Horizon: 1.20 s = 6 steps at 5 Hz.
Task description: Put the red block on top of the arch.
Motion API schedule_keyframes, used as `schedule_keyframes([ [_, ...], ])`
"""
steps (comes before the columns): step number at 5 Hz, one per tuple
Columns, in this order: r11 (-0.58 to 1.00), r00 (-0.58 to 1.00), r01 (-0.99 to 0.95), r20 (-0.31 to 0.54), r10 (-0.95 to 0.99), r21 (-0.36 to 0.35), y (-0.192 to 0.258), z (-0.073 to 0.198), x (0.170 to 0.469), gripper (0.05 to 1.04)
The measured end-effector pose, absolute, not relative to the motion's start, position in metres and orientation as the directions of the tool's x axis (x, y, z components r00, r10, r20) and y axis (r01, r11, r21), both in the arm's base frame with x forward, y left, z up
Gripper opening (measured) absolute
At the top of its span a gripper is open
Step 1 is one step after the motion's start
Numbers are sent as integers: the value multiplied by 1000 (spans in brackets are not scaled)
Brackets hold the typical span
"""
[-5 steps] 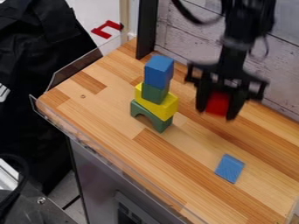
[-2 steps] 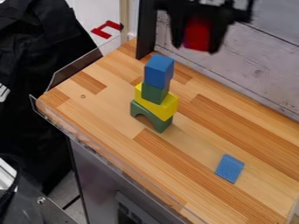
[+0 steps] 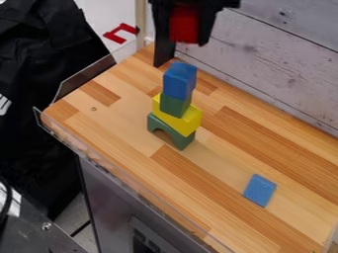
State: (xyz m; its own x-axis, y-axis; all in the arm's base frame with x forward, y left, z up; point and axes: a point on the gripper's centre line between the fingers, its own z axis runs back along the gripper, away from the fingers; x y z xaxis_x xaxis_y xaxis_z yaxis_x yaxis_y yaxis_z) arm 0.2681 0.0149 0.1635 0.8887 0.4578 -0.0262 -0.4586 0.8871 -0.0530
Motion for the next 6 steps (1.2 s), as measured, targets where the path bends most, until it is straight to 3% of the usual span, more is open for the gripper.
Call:
schedule_keyframes([
  [2, 897, 899, -436, -84, 430, -77, 17, 151, 259, 583],
  [6, 941, 943, -330, -67, 325, -72, -5, 142, 252, 583],
])
